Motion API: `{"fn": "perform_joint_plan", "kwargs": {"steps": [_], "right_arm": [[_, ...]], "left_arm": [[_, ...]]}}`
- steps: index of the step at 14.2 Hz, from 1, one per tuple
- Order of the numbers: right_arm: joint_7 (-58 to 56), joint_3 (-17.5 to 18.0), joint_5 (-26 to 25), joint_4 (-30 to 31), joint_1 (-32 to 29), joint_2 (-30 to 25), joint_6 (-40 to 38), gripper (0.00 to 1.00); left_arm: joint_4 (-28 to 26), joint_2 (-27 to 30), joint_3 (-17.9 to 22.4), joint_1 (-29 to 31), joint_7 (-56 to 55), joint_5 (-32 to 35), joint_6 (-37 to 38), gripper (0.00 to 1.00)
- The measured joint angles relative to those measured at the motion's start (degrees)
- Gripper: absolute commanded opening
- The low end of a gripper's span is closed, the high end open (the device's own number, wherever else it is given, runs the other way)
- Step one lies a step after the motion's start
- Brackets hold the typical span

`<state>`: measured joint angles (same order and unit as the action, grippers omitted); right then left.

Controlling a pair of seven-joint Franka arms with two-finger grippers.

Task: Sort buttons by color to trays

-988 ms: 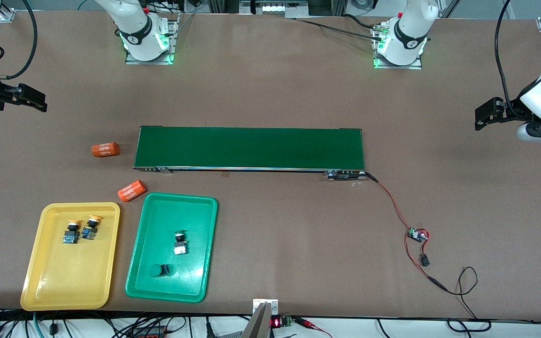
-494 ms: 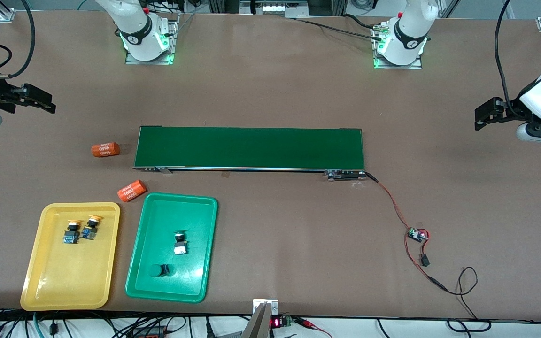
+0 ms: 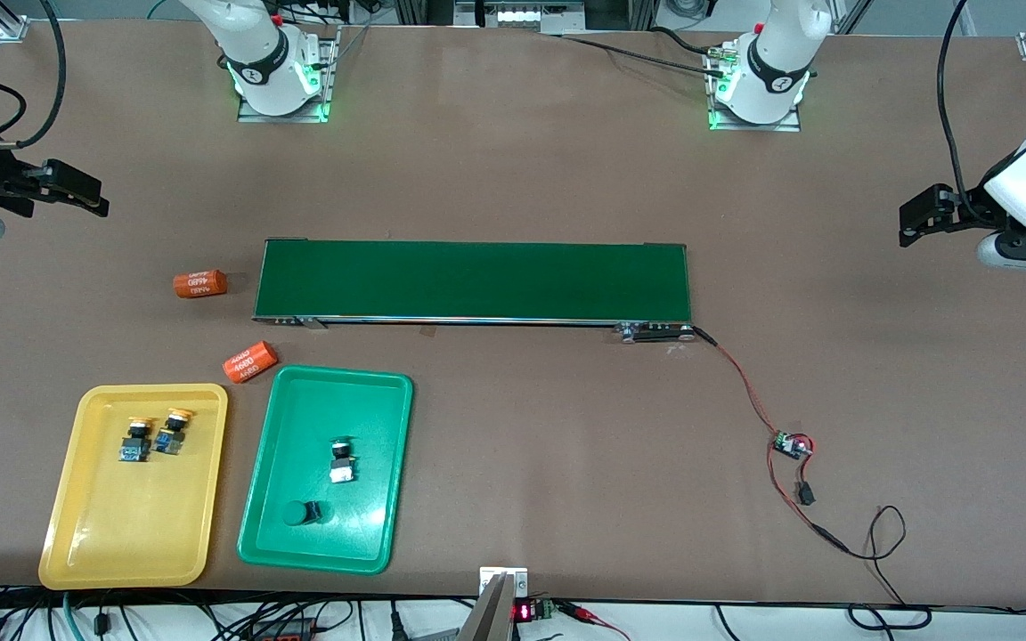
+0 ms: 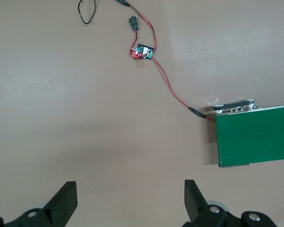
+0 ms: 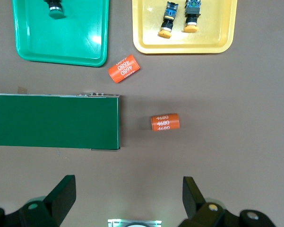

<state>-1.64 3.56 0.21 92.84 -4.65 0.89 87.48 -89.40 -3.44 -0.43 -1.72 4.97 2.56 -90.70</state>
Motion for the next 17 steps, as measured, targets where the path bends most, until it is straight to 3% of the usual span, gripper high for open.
{"fn": "perform_joint_plan", "kwargs": {"steps": [17], "right_arm": [[0.0, 1.1, 0.7, 0.1, 2.0, 0.1, 0.3, 1.00]], "left_arm": [[0.0, 0.0, -0.1, 0.0, 0.0, 0.0, 0.5, 1.00]]}}
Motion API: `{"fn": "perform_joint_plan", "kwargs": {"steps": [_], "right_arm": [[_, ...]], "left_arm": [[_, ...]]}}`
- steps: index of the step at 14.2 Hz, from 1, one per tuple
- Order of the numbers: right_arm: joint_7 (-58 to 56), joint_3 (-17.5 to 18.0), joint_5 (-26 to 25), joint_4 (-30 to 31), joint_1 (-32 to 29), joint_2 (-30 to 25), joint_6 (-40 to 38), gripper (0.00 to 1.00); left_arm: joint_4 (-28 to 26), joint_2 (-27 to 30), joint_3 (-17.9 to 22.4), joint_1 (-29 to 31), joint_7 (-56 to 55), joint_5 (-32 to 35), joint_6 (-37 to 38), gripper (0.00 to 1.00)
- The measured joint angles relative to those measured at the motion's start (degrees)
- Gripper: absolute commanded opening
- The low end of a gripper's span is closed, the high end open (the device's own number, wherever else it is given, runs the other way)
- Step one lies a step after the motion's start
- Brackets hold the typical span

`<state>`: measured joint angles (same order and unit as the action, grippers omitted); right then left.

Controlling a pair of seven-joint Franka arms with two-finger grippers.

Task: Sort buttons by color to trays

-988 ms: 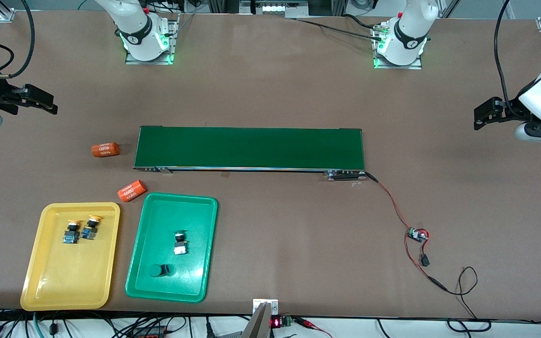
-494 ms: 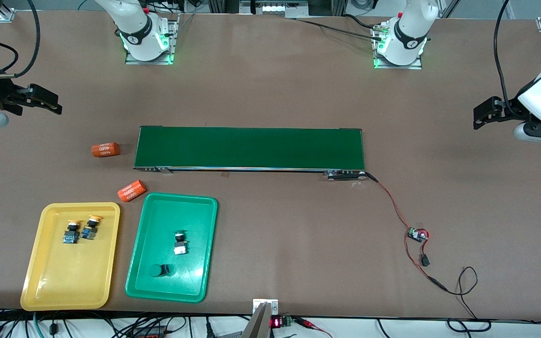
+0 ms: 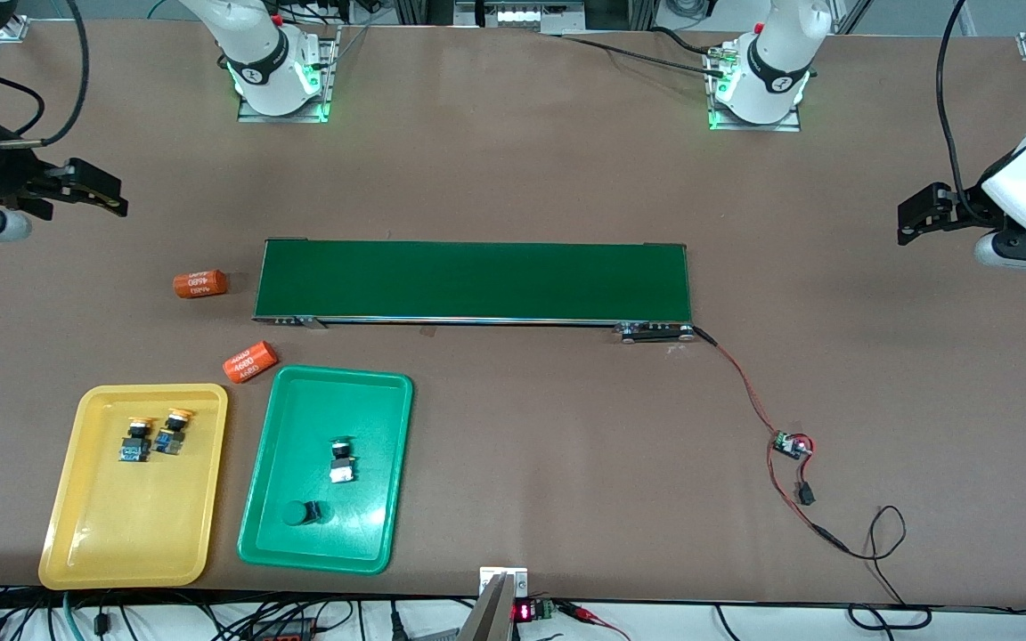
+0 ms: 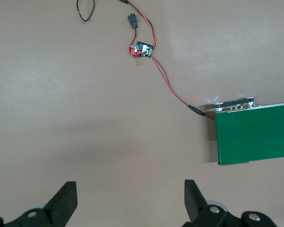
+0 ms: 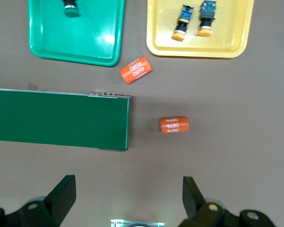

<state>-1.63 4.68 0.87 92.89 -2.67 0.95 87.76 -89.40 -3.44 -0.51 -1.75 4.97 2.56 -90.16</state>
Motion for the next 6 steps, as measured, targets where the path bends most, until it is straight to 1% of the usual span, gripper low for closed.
{"fn": "perform_joint_plan", "kwargs": {"steps": [6], "right_arm": [[0.0, 0.0, 0.0, 0.1, 0.6, 0.0, 0.0, 1.00]], "left_arm": [[0.0, 0.0, 0.0, 0.0, 0.0, 0.0, 0.0, 1.00]]}}
